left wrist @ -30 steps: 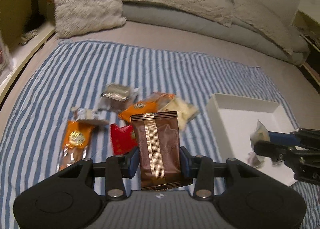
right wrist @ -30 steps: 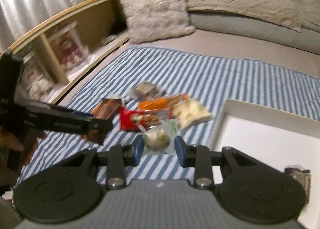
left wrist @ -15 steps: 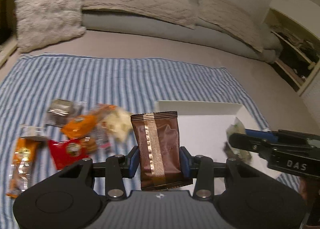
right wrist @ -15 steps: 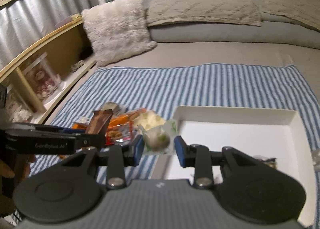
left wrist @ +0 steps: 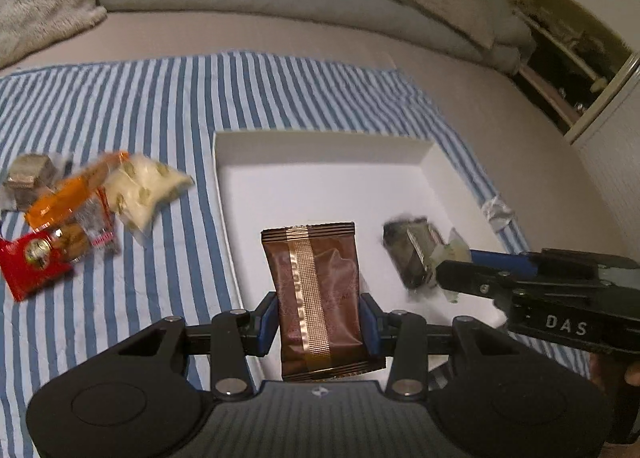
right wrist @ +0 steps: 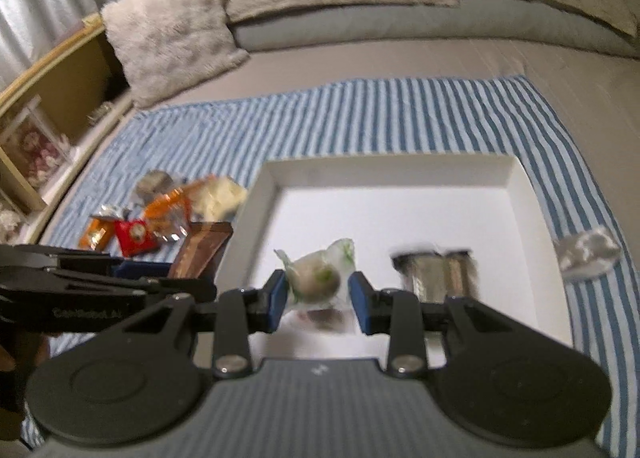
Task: Organize snacks
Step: 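Carry both snacks into the white box and open both tools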
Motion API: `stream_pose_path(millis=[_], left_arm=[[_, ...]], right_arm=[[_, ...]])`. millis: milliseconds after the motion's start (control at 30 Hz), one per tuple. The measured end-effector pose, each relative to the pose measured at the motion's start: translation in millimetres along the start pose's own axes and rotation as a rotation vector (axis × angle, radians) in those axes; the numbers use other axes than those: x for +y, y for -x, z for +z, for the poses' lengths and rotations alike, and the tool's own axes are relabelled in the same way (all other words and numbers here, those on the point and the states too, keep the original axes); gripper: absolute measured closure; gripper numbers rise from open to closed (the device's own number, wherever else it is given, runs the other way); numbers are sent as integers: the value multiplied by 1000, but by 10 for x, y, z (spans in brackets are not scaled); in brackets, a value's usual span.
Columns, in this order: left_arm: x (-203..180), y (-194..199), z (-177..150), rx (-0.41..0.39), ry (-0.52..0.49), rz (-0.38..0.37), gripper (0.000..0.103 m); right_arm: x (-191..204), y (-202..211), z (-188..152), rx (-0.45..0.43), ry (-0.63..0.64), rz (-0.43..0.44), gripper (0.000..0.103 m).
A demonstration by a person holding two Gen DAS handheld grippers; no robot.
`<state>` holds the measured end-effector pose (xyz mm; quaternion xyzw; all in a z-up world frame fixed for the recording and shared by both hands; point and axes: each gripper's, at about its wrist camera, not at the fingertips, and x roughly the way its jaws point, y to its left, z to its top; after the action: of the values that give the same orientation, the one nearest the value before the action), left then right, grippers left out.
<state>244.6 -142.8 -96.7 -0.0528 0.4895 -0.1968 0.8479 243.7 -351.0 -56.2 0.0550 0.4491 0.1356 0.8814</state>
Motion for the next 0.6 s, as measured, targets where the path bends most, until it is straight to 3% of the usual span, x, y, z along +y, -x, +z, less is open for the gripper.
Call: stream_pose_path(millis=[167,433,600], left_arm=[[16,-217,-19,49,-37,101,59],[93,-391,69,75,48,48,59],[72,-477,70,102,37,87,59]], right_arm=[[-86,-105,-76,46,-14,-27,62],[-84,-216,-121,104,-21,-19,62],[-218,-187,-169,135,-46,-11,62]])
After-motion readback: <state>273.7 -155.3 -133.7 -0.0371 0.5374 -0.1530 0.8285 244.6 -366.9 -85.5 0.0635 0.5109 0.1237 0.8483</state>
